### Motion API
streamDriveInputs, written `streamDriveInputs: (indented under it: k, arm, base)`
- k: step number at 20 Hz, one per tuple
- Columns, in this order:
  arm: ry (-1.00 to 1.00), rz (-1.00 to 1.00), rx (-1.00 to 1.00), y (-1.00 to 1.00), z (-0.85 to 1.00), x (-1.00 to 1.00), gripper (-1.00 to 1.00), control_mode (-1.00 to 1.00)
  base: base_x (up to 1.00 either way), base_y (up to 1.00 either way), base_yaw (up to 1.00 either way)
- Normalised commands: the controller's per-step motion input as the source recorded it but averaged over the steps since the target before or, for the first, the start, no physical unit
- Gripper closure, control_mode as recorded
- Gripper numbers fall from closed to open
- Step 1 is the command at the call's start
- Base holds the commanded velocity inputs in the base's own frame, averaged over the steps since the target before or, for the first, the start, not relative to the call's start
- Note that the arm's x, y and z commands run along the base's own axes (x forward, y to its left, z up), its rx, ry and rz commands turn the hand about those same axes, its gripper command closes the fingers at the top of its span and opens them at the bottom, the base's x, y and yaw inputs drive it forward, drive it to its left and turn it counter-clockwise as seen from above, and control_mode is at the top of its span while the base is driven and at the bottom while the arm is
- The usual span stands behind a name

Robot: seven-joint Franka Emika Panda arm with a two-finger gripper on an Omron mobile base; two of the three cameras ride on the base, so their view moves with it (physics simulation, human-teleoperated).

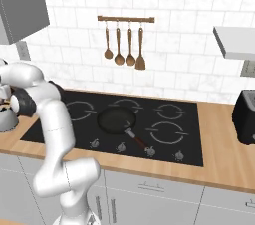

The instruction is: Pick the kettle from the counter and place it on a stove burner. Then turn the burner on.

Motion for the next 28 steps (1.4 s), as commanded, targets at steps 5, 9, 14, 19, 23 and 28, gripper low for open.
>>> streamDriveInputs:
  k: [5,9,14,19,23,28]
  arm:
    - [0.11,-0.15,0.0,-0.29,-0.45,-0.17,-1.0,-1.0]
    - [0.06,-0.18,0.0,-0.39,-0.28,-0.31,-1.0,-1.0]
    - [0.0,-0.1,0.0,-0.22,0.0,-0.32,-1.0,-1.0]
    - [0.0,-0.02,0.0,-0.08,-0.05,0.0,-1.0,-1.0]
    - [0.0,-0.05,0.0,-0.14,-0.19,0.0,-1.0,-1.0]
    - [0.0,-0.05,0.0,0.0,-0.26,0.08,1.0,-1.0]
  base:
    - [0.0,0.0,0.0]
    - [0.0,0.0,0.0]
    - [0.0,0.0,0.0]
    - [0.0,0.0,0.0]
    - [0.0,0.0,0.0]
    - [0.0,0.0,0.0]
